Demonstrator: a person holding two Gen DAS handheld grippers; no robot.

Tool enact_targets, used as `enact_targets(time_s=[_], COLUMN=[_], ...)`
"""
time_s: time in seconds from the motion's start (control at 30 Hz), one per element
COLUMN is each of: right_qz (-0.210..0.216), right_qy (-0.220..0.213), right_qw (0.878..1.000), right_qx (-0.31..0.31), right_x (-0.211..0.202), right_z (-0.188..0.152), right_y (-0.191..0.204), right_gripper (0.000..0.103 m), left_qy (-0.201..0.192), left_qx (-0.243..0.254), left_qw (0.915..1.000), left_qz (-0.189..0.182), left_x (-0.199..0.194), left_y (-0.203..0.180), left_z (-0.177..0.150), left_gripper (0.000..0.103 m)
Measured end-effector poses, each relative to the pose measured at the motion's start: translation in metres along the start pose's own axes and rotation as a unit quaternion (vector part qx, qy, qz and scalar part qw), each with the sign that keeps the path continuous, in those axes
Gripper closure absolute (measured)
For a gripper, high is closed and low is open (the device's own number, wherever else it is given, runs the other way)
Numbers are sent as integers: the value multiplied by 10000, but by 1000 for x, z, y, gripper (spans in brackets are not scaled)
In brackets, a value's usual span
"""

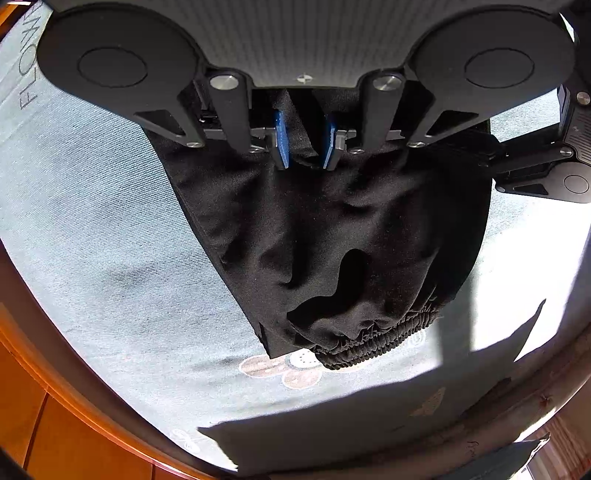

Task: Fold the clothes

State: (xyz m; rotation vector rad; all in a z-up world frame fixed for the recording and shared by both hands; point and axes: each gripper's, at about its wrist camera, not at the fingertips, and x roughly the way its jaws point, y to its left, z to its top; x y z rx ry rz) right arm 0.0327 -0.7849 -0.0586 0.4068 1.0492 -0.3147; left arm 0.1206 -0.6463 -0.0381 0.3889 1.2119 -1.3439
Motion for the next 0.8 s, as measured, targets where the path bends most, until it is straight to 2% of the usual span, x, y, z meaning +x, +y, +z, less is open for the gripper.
enact_targets(time_s=[0.13,0.27,0.43,0.53,0.6,0.8], right_qz=[18,37,-44,-189,-283,-455], right_qy=[15,30,-56,-234,-270,-36], right_qw=[10000,9999,9999,9995,9989,9971], right_qx=[50,99,109,129,249,605], right_x=[-5,-11,-26,-44,-55,-64], right_z=[1,2,-5,-15,-25,-60], right_y=[-3,-6,-15,-26,-37,-66], right_gripper=[80,79,79,78,72,71], left_qy=[73,228,100,22,6,-194], left_qx=[175,-38,-76,34,91,39], left_qw=[9998,9997,9998,9998,9997,9997], left_qz=[81,104,129,190,206,129], left_x=[-3,12,5,-1,-1,5], left_y=[-8,-5,-11,-18,-22,-30], left_z=[-5,-8,1,6,11,33], left_gripper=[12,12,12,12,12,12])
